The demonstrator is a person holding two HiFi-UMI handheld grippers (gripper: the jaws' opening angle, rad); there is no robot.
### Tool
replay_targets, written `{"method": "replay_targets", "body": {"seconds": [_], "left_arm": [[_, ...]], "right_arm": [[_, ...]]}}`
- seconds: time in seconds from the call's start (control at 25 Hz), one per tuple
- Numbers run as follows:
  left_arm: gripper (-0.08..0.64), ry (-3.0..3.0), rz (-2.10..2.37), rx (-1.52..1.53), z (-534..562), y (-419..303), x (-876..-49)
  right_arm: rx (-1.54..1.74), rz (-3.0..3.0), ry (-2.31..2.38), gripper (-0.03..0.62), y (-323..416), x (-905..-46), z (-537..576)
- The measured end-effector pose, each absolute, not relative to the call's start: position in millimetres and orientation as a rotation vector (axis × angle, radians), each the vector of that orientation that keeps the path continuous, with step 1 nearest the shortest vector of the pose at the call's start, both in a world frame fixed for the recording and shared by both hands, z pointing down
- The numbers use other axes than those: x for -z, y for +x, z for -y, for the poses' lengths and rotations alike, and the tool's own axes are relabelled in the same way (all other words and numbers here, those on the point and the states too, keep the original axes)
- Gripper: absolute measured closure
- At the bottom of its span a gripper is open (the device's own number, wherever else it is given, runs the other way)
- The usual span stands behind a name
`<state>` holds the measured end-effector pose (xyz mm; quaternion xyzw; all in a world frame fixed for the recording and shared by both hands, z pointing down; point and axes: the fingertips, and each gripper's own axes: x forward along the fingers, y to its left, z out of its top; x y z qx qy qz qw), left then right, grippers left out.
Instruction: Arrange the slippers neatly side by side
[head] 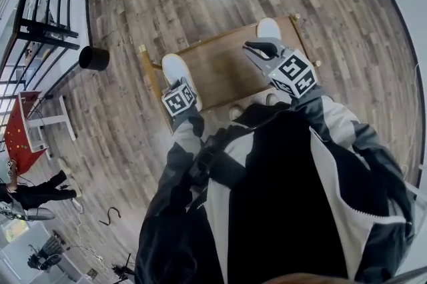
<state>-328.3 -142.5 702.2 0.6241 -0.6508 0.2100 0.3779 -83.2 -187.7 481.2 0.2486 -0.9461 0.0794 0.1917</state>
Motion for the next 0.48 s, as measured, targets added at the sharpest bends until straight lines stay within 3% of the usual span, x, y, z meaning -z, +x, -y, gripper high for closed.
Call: {"method": "replay_targets", "body": {"seconds": [0.48], "left_arm": [[0.522,1.581,1.615,-0.607,149.4,-324.2,-729.3]], "right_arm": [[-0.23,2.624,0.72,0.548,-71.9,-483.4,189.3]]}}
